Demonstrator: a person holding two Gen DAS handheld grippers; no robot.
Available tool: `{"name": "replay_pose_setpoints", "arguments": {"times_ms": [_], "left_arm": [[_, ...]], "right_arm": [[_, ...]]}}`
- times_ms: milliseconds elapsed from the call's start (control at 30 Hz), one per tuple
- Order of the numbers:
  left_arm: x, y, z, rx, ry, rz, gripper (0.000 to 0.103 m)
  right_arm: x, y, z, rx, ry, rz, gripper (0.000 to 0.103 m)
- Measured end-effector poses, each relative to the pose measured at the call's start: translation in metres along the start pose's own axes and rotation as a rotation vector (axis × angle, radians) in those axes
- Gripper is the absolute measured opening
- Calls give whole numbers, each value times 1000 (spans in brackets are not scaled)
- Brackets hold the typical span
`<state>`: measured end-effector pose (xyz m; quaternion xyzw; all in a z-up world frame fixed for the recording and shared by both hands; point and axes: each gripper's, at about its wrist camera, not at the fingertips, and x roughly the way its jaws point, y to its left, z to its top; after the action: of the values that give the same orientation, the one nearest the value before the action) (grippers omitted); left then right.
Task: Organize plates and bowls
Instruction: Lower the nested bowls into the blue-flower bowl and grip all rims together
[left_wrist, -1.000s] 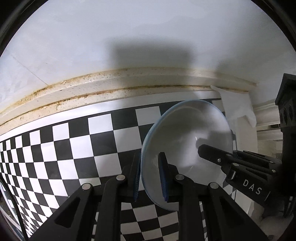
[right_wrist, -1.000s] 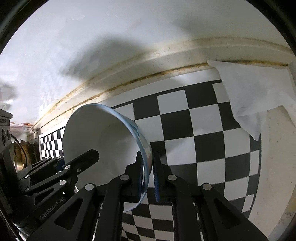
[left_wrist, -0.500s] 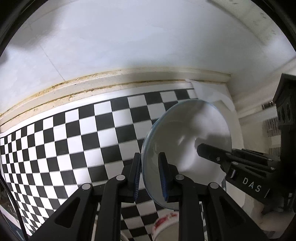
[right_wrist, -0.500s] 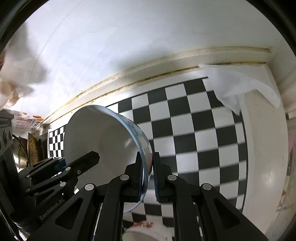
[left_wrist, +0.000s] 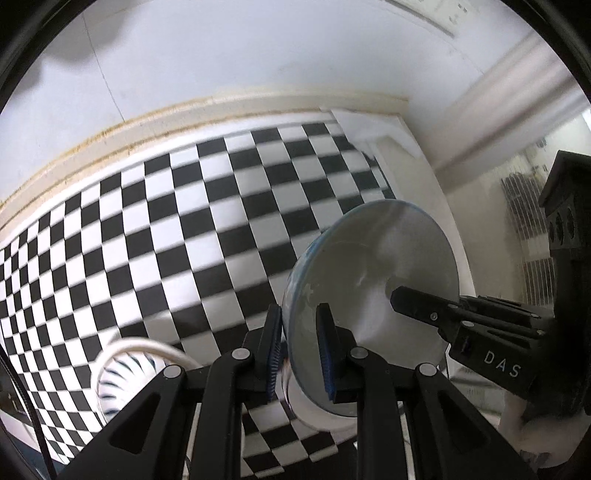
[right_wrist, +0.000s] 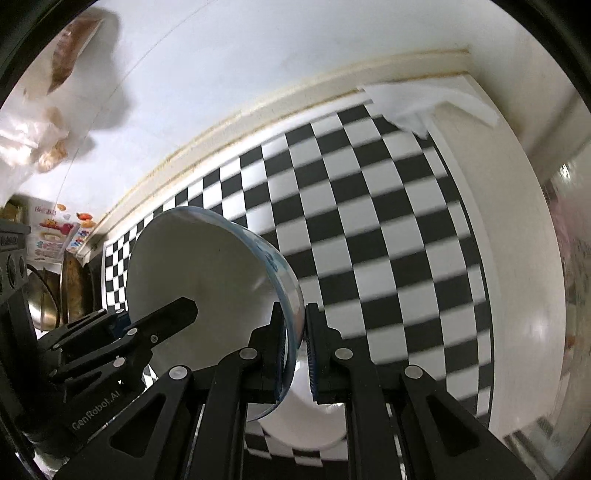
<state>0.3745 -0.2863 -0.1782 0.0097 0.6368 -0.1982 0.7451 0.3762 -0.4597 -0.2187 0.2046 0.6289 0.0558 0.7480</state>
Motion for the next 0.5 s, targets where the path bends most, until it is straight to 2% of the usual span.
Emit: {"name": "replay_pose_setpoints", "arguments": {"times_ms": [233,500], "left_arm": [[17,-6,-38,19,65,4,17],[40,-10,-58,29,127,18,17]], "right_arm": [[17,-14,-53,30,53,-12,12],[34,-28,-85,54,99,-27,12]]}}
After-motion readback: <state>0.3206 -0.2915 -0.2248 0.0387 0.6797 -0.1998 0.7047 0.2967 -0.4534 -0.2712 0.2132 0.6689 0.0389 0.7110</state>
